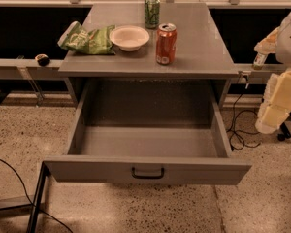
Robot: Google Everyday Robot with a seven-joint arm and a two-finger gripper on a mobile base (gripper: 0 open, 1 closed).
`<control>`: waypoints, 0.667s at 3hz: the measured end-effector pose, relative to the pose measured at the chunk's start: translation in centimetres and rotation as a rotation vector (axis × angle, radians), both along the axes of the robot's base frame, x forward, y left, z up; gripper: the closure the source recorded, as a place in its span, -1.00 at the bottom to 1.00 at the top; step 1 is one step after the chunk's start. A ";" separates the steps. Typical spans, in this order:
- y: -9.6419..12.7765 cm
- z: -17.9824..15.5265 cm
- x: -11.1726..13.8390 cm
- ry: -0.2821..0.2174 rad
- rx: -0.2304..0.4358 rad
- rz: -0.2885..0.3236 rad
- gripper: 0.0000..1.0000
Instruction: Place coke can into top drawer
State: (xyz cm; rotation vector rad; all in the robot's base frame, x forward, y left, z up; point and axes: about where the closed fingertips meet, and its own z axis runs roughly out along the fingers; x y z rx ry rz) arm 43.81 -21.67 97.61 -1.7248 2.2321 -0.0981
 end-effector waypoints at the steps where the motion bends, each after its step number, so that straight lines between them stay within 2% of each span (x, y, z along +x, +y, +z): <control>1: 0.0 0.0 0.0 0.000 0.000 0.000 -1.00; 2: 1.2 0.2 1.7 -0.003 0.047 0.003 -1.00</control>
Offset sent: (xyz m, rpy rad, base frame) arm 0.0447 0.0294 0.0011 0.1271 0.0119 0.0083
